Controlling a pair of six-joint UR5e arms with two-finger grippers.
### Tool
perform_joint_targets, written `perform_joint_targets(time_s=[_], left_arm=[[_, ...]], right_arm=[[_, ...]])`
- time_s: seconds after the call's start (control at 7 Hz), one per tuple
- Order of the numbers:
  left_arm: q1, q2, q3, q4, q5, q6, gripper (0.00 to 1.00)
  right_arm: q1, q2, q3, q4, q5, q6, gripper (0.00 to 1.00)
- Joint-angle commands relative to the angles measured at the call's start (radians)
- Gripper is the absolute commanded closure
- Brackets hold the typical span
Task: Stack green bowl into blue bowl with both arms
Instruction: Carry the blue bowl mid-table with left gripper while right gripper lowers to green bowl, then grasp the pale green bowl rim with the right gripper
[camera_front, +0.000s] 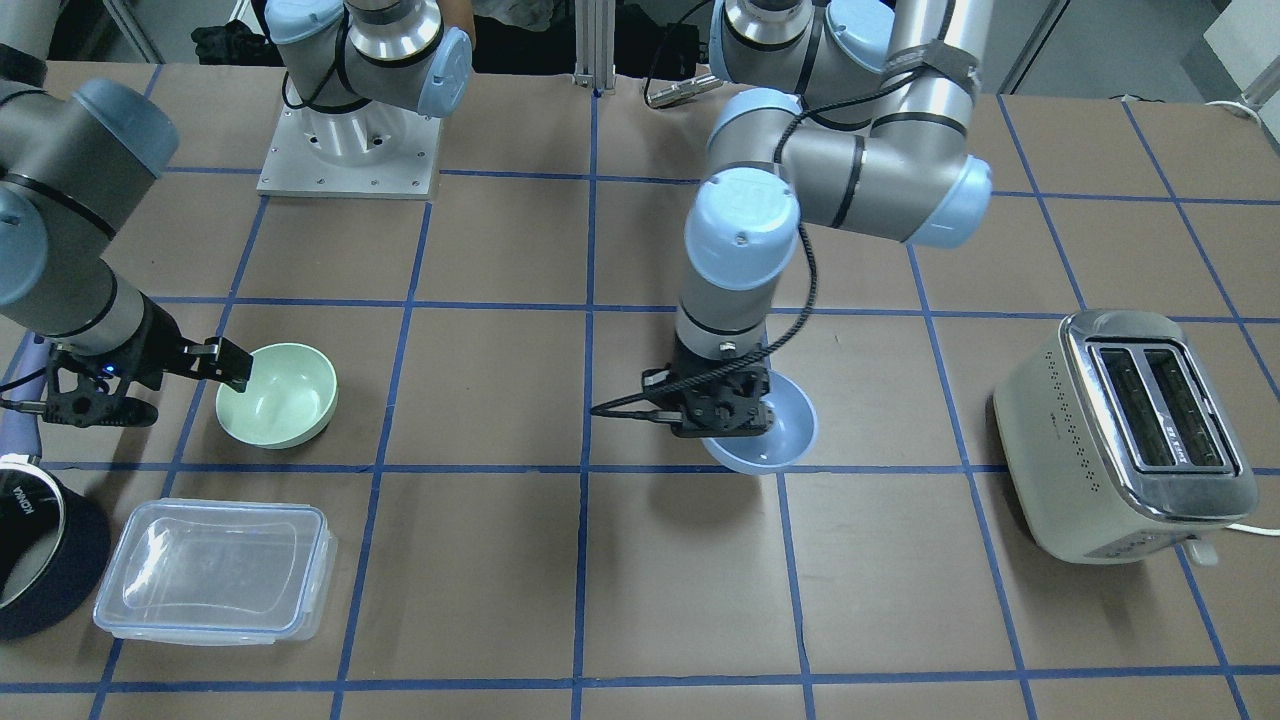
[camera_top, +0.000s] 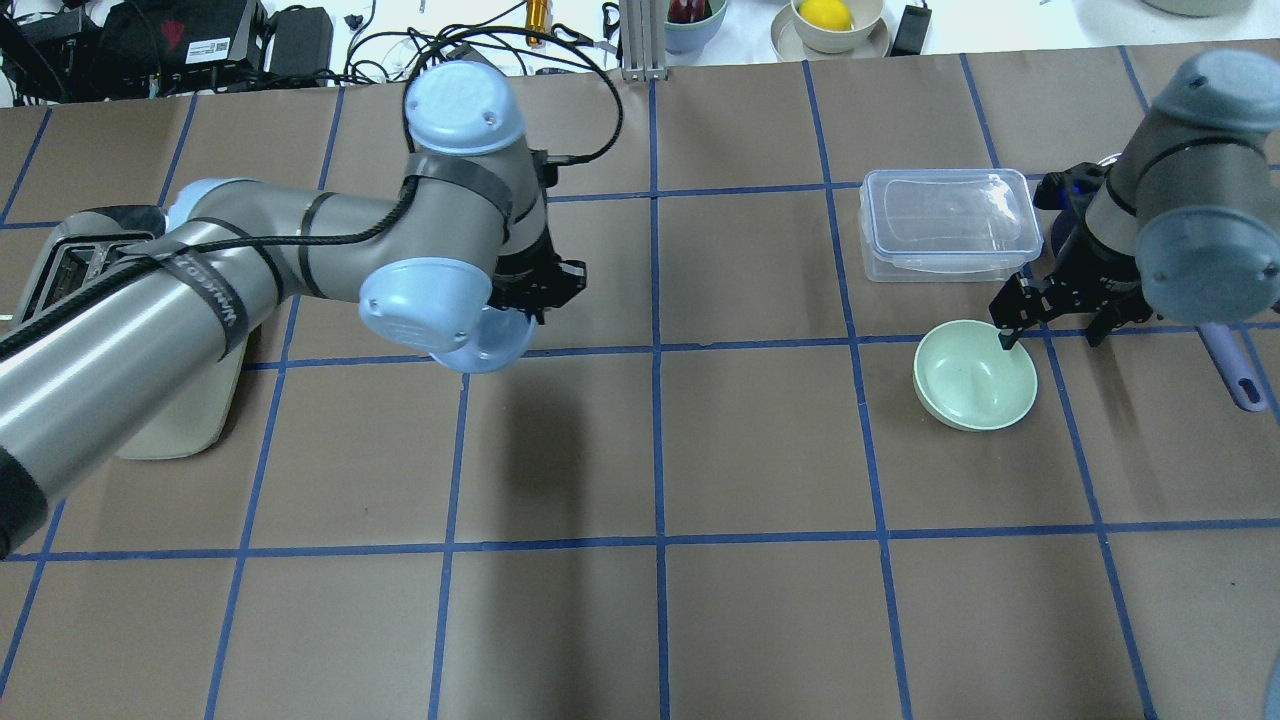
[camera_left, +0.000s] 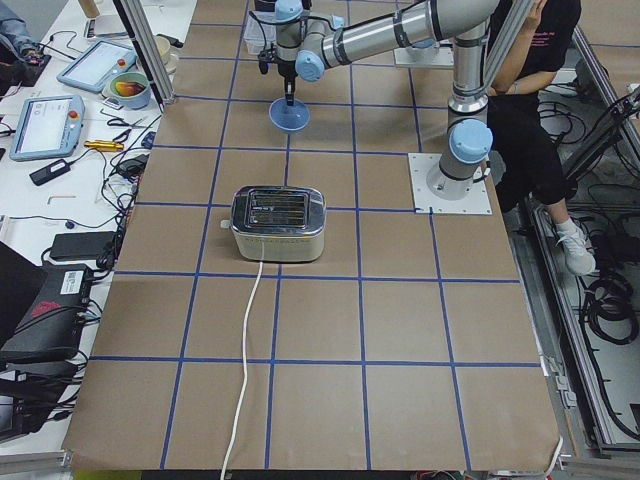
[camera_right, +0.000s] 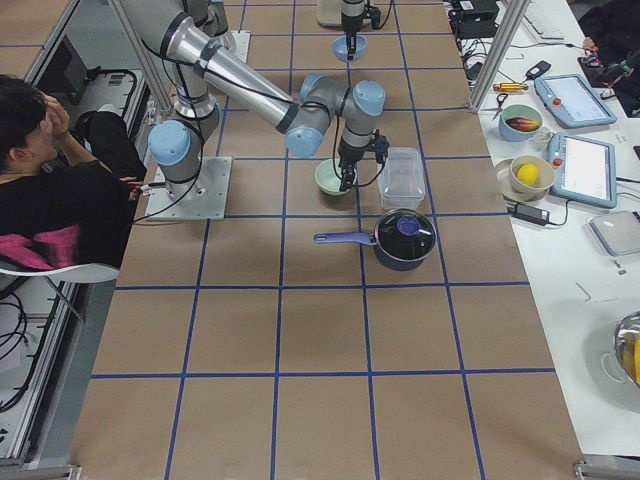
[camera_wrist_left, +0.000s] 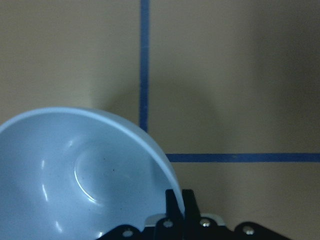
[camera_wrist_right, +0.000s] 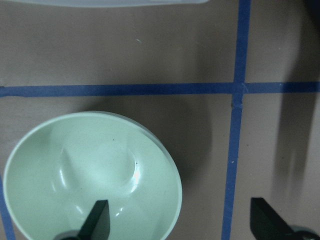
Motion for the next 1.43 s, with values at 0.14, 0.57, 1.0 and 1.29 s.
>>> perform_joint_targets(time_s=[0.14,0.57,1.0,1.29], left_arm=[[-0.164,-0.121,0.02,0.185,-0.018,-0.144,0.93],[-0.17,-0.209,0.091,0.263,-0.016,-0.161,0.8],[-0.154,-0.151,0.094,0.26,-0.104,-0.152,0.0],[0.001,-0.041,0.018,0.197,-0.096,0.034,0.0]], right_arm=[[-0.009,0.067,0.045,-0.066,0.02,-0.036,0.42],[-0.012,0.066,0.042,-0.059,0.072,-0.045,1.0],[-0.088,0.027,-0.009,0.014,0.08,-0.083,1.0],[-0.081,0.017,-0.18,0.238,0.094,-0.086,1.0]])
